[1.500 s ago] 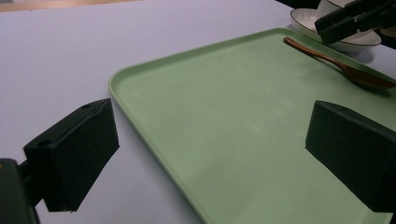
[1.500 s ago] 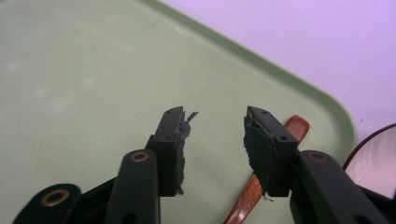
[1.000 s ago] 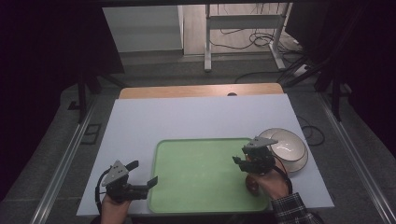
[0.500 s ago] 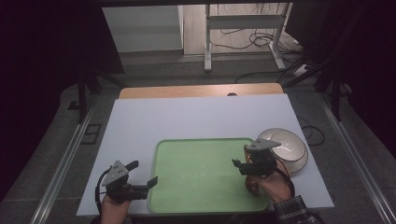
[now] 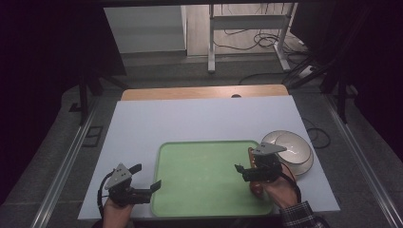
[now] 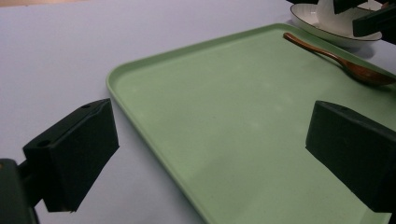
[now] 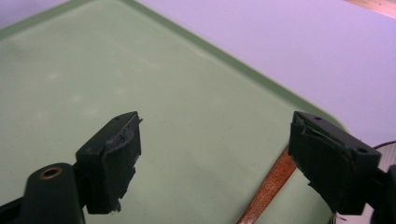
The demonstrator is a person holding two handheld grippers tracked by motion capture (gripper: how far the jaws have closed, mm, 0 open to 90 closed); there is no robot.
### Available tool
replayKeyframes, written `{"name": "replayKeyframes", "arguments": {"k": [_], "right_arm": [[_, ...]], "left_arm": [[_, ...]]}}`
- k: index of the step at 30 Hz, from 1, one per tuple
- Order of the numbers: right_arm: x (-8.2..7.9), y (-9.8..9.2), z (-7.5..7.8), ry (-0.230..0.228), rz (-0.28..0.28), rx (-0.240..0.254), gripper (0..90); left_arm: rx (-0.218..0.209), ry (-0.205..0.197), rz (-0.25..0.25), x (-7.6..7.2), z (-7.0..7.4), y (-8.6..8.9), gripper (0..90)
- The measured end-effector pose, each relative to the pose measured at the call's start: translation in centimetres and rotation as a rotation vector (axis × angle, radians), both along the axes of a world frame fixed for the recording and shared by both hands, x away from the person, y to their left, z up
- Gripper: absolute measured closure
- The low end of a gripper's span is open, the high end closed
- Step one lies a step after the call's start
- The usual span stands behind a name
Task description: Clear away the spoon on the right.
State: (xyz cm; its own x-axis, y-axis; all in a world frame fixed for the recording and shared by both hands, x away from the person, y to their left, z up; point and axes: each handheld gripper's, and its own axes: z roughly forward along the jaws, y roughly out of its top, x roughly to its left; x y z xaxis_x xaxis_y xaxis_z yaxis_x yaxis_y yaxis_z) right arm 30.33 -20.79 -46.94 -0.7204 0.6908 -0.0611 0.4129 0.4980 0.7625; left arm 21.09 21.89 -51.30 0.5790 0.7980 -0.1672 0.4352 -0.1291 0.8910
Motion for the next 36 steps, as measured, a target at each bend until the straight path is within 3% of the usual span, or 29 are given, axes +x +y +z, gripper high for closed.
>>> {"name": "replayKeyframes", "arguments": {"k": [21, 27, 36], "right_arm": [[-1.1, -0.7, 0.5, -0.046, 0.015, 0.016, 5.8], [-1.6, -1.0, 0.5, -0.055, 0.023, 0.022, 4.2], [-2.2, -1.7, 0.6, -0.081, 0.003, 0.029, 0.8]], "left_arm": [[-0.014, -0.007, -0.006, -0.1, 0.0, 0.1, 1.8], [-0.034, -0.035, -0.022, -0.3, 0.2, 0.2, 1.6], [-0.036, -0.04, -0.022, -0.4, 0.2, 0.2, 1.5]]}}
